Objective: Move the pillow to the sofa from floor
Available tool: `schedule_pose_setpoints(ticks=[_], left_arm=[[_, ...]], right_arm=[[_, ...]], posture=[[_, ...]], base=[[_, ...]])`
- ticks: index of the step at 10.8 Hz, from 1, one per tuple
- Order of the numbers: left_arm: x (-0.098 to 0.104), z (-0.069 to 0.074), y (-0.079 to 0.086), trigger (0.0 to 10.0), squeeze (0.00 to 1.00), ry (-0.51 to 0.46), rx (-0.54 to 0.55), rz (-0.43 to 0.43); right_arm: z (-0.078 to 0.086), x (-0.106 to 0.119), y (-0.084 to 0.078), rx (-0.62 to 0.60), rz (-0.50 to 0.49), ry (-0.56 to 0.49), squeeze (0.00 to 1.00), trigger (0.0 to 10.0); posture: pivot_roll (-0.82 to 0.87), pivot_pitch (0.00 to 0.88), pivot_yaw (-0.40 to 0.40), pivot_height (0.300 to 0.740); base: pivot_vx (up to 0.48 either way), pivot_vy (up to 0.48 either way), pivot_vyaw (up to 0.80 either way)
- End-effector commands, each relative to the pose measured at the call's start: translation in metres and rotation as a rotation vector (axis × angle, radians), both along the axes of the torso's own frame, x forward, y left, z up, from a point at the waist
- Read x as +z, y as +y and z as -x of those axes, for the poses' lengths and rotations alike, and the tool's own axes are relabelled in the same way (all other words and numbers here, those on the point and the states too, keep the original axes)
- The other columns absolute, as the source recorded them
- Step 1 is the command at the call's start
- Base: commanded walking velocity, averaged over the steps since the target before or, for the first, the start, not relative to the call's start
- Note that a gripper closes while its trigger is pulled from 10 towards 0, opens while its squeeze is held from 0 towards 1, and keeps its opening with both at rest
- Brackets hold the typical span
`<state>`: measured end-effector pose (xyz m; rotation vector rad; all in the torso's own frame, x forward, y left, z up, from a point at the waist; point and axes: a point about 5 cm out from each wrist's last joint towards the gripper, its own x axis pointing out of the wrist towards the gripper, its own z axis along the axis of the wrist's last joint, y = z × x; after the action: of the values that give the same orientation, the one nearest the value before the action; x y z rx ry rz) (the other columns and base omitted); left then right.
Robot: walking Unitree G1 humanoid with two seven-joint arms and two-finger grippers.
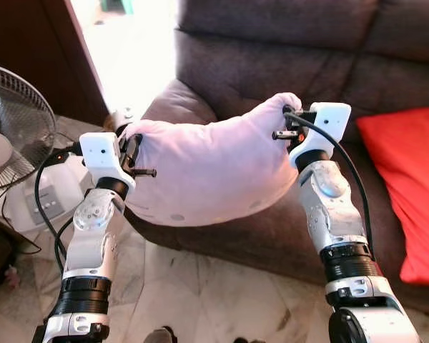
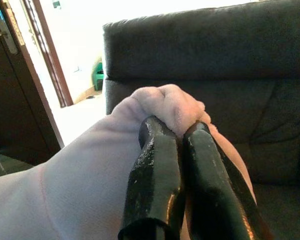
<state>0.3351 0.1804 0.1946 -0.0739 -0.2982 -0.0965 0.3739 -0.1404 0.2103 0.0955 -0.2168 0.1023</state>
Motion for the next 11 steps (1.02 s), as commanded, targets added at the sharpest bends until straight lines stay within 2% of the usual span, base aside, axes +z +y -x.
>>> schedule_pose_setpoints(ticks=[1, 3, 5, 11], left_arm=[[0.0181, 0.0022, 0.0009, 10.0, 0.0, -0.09, 0.005, -0.013], [0.0196, 0.0023, 0.0001, 10.0, 0.0, -0.097, 0.003, -0.019], [0.0207, 0.0029, -0.0017, 10.0, 0.0, -0.102, -0.004, -0.022], [0.0208, 0.003, -0.0032, 10.0, 0.0, -0.102, -0.016, -0.025]], right_arm=[[0.0, 0.0141, 0.0041, 0.012, 0.003, -0.059, 0.0, 10.0], [-0.0005, 0.0122, 0.0055, 0.017, 0.012, -0.045, 0.0, 10.0], [0.0001, 0.0115, 0.0085, 0.032, 0.019, -0.05, 0.0, 10.0], [-0.0008, 0.0111, 0.0068, 0.023, 0.031, -0.049, 0.0, 10.0]], posture=[[0.18, 0.146, -0.017, 0.74], [0.18, 0.147, -0.017, 0.74], [0.18, 0.145, -0.017, 0.74], [0.18, 0.141, -0.017, 0.74]], base=[[0.3, 0.0, 0.0], [0.3, 0.0, 0.0], [0.304, 0.0, -0.77], [0.31, 0.0, 0.0]])
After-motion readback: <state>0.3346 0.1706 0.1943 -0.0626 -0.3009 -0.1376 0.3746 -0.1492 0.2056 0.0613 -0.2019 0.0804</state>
